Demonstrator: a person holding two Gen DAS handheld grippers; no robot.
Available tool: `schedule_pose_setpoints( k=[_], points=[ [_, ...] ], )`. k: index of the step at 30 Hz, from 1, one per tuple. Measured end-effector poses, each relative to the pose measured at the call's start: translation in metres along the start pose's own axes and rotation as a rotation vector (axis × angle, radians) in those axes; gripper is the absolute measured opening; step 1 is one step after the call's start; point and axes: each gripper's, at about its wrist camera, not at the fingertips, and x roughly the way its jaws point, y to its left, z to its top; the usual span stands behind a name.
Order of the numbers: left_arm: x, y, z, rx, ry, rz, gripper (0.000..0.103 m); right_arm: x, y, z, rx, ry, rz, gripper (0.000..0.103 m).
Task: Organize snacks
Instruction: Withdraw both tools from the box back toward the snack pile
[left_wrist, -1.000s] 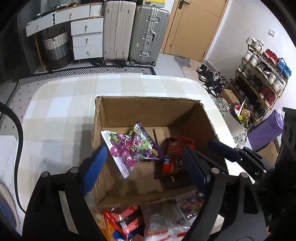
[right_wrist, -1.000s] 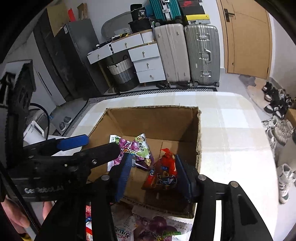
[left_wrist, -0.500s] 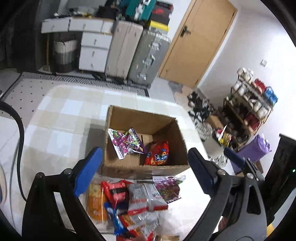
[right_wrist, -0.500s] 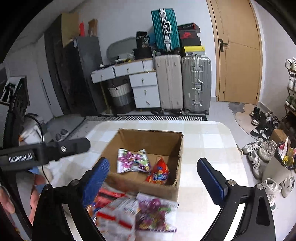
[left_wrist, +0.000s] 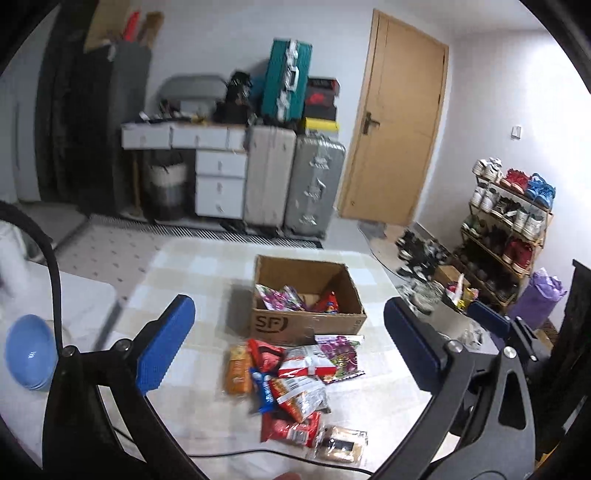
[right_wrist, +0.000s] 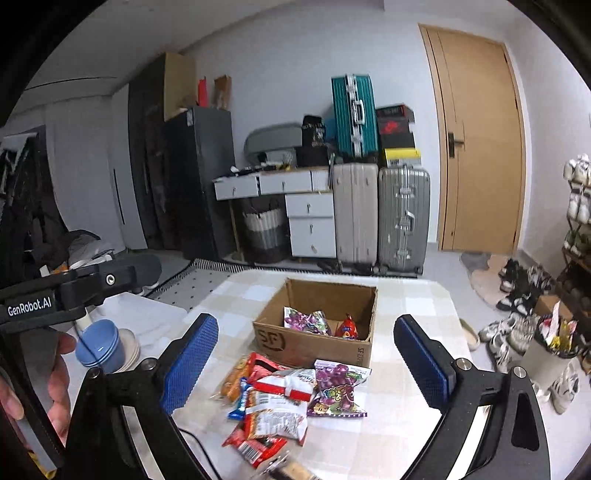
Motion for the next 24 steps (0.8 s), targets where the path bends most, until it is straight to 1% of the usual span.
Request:
schedule_pose_setpoints(
  k=[3,7,11,14,16,17,20,24],
  points=[
    [-0.04,0.001,-0.009,-0.007,-0.036,0.032,0.102,-0.029,0.011,-0.005,0.012,-0.025,0.014,0.098],
    [-0.075,0.008,-0.027,-0.018,-0.062,0.072,0.102,-0.057,0.023,-0.019,0.024,-0.044,0.023,0.098],
    [-0.091,0.022,-0.052,-0.022,-0.048,0.099,0.102,-0.066,0.032,-0.038,0.016,-0.054,0.007,0.098],
    [-0.088,0.036,-0.069,-0.037,-0.046,0.121,0.102,-0.066,0.034,-0.057,0.008,-0.048,-0.011,0.098],
    [-0.08,0.046,-0.084,-0.048,-0.033,0.125,0.102,-0.059,0.03,-0.067,0.012,-0.036,-0.007,0.098],
    [-0.07,0.048,-0.087,-0.052,-0.025,0.126,0.102,-0.056,0.029,-0.075,0.015,-0.022,-0.006,0.098],
    [-0.042,0.058,-0.109,-0.063,0.028,0.114,0.102,-0.039,0.023,-0.091,0.023,0.014,-0.004,0.098],
    [0.005,0.063,-0.132,-0.067,0.106,0.102,0.102,-0.01,0.009,-0.114,0.033,0.086,0.026,0.098]
  ],
)
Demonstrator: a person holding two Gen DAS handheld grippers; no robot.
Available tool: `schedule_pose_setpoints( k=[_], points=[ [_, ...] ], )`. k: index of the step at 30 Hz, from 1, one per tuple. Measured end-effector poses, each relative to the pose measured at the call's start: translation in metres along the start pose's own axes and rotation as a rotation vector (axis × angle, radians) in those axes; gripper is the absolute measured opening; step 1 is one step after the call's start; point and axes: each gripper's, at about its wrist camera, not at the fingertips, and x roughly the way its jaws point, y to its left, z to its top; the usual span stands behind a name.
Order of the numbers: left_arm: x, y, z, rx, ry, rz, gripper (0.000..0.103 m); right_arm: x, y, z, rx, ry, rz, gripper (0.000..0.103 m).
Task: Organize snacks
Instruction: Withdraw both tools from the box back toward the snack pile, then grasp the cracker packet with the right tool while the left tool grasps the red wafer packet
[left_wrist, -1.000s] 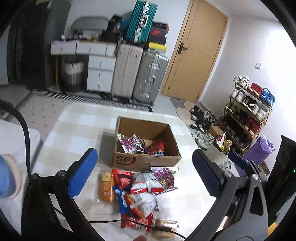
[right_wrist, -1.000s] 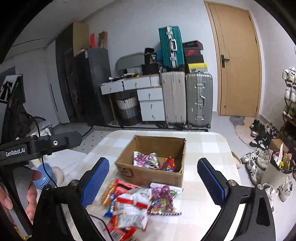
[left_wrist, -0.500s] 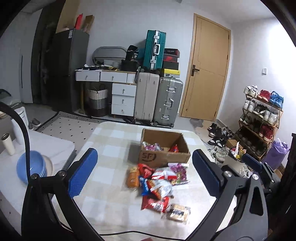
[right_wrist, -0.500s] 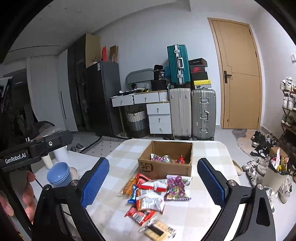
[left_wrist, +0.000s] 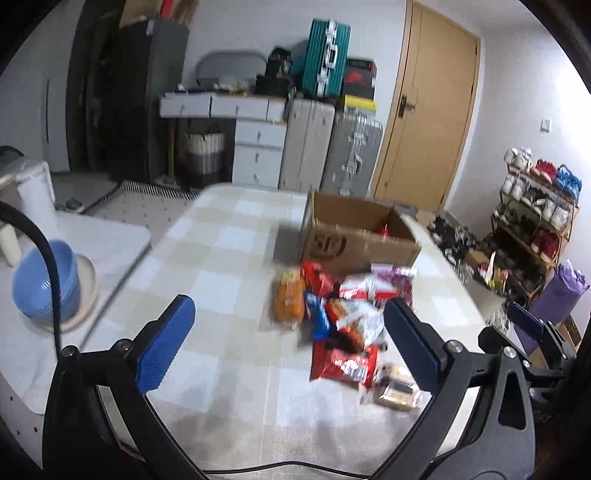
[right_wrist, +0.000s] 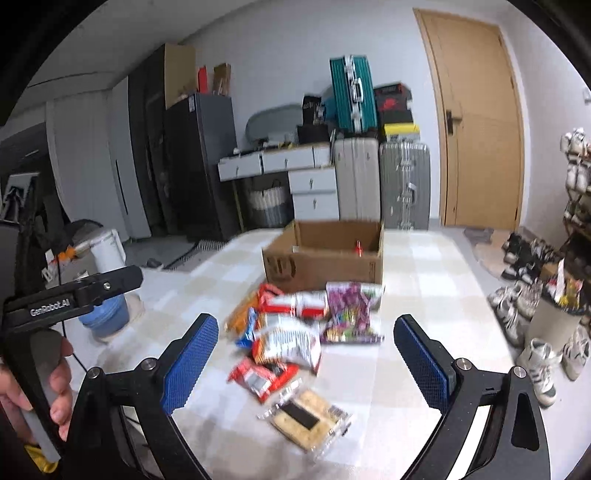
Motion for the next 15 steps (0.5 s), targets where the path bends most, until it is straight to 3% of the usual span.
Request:
schedule_pose_setpoints(
  k=[5,9,15],
  points=[
    [0.061,-0.006,-0.017,0.033,0.091,-0.013,0.102,0.043,-0.01,-0.028,-0.039,0.13,0.084,0.098],
    [0.104,-0.011,-0.027,0.03,0.2,-0.053,0.102,0.081,-0.014,-0.049,-0.084,0.265,0.102,0.098],
    [0.144,-0.027,-0.033,0.057,0.316,-0.11,0.102,0.114,-0.015,-0.069,-0.119,0.395,0.15,0.098]
  ],
)
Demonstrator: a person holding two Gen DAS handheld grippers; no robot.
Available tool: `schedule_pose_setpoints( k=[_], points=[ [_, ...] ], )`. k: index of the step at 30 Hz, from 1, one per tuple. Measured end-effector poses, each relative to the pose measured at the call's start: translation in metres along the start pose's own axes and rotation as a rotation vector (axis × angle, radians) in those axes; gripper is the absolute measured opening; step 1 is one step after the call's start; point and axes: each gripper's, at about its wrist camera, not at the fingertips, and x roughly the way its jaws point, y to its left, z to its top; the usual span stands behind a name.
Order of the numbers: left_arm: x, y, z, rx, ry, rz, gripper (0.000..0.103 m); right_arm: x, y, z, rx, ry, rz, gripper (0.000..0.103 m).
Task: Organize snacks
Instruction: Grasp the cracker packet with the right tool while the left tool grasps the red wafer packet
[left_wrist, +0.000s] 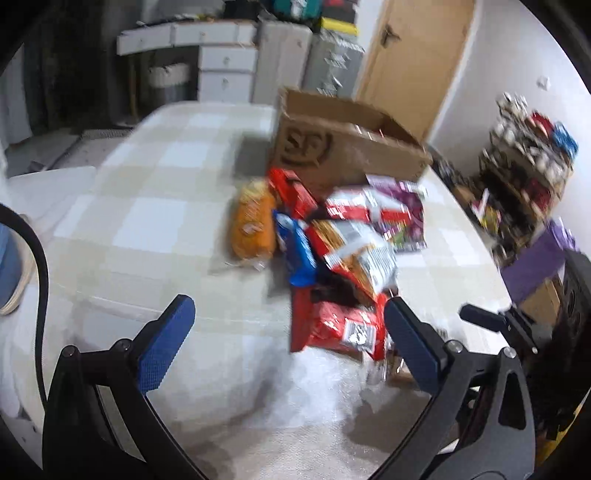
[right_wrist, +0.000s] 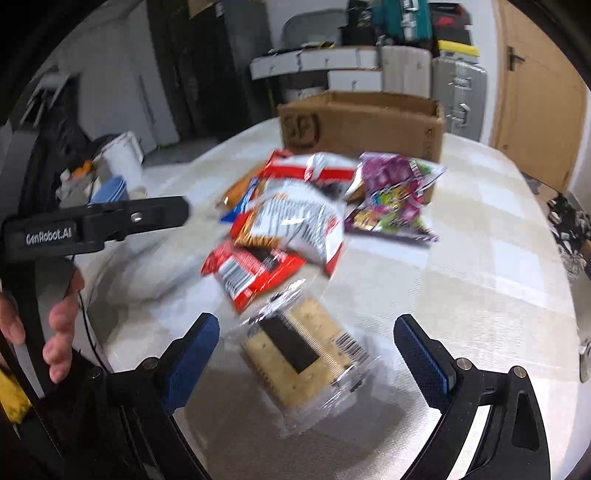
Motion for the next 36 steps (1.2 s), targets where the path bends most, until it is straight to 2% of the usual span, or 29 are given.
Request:
schedule_pose_setpoints(
  k=[6,13,16,21,24,26,29,31,36],
  points=[
    [0.02,-0.012,0.0,0.056,0.052,0.002,0.102,0.014,0.007,-0.005,-0.074,0.061,-0.038,0.098],
    [0.045,-0.016,-0.001,0.061,0.113,-0.015,0.102,0.025,0.004,-0.003,-0.089,0.087,-0.017,0.098],
    [0.046,-0.011,0.001,0.037,0.114,-0.021,0.102,0.025,0.003,-0.003,-0.097,0.1,0.005,0.098],
    [0.047,-0.003,0.001,-0.009,0.111,-0.035,0.102,0.031,0.005,-0.007,-0.133,0.121,-0.009,0.095],
    [0.053,-0.006,0.0,0.004,0.131,-0.029,0.102,0.033,0.006,-0.004,-0.147,0.12,-0.021,0.086],
    [0.059,-0.011,0.0,0.033,0.141,-0.018,0.102,0.032,0.006,-0.003,-0.15,0.115,-0.021,0.071],
    [0.06,-0.013,-0.004,0.044,0.144,-0.037,0.102,0.031,0.01,-0.003,-0.163,0.115,-0.023,0.063],
    [0.059,-0.014,-0.004,0.016,0.147,-0.084,0.102,0.029,0.014,-0.004,-0.184,0.115,-0.029,0.063],
    [0.067,-0.038,-0.005,0.064,0.173,-0.088,0.102,0.022,0.021,-0.011,-0.219,0.113,-0.051,0.062]
  ],
)
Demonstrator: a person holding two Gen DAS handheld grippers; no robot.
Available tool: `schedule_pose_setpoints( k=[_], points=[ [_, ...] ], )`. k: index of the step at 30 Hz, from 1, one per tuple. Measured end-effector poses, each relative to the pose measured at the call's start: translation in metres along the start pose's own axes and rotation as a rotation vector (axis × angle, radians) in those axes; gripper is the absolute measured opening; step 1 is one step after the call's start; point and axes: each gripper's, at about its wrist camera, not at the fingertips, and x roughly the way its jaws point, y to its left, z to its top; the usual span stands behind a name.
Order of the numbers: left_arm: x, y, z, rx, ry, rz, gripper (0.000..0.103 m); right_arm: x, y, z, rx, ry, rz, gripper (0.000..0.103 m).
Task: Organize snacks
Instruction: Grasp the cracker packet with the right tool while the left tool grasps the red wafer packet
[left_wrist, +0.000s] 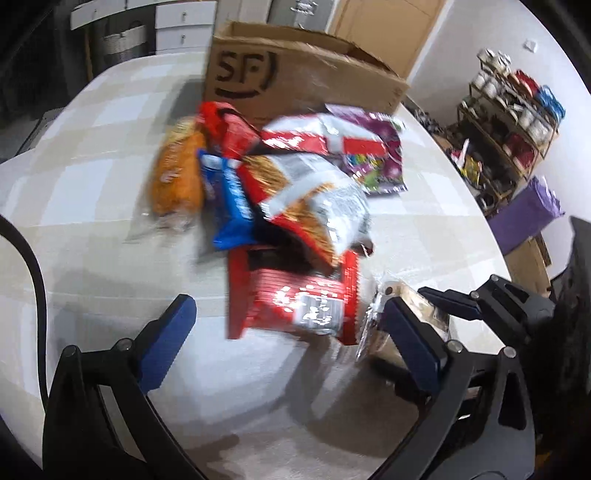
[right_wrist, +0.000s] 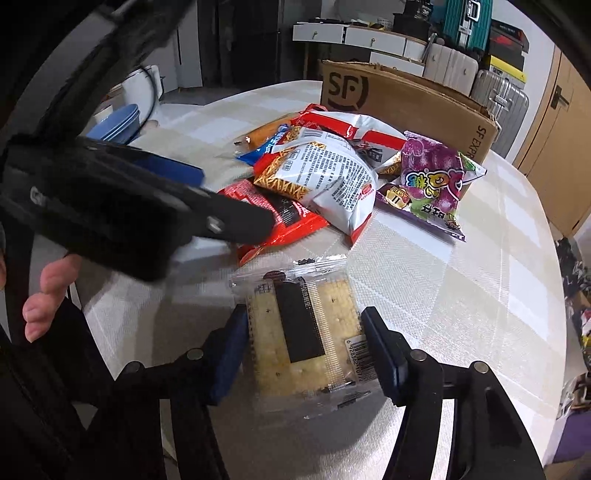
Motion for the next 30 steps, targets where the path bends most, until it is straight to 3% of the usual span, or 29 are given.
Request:
schedule_pose_setpoints(
  k=[4,8,12,17,20,25,30],
  points=[
    [0.011,-0.008,0.001,0.007,0.025,0.101,0.101,-0.004,0.004,-0.004,-0.018,0.001,-0.013,0.062],
    [0.016,-0.004,0.006,-0.028,0.043,0.079,0.101,-0.005,0.005,-0.005,-0.01,-0.001,-0.018,0.062],
    [0.016,-0.007,0.01,-0.015,0.026,0.113,0.095,-0.002,-0.001,-0.005,0.015,0.002,0.0,0.062],
    [0.011,-0.007,0.01,0.007,0.002,0.098,0.067,-0.002,-0.007,-0.006,0.043,0.002,0.017,0.062],
    [0.008,-0.002,0.005,0.022,-0.002,0.089,0.057,-0.001,-0.009,-0.007,0.048,0.002,0.018,0.062],
    [-0.005,0.018,-0.006,-0.014,-0.003,0.016,0.051,-0.001,-0.008,-0.007,0.047,0.001,0.015,0.062],
    [-0.02,0.033,-0.022,-0.006,-0.009,-0.006,0.05,0.0,-0.008,-0.006,0.05,0.002,0.016,0.062]
  ],
)
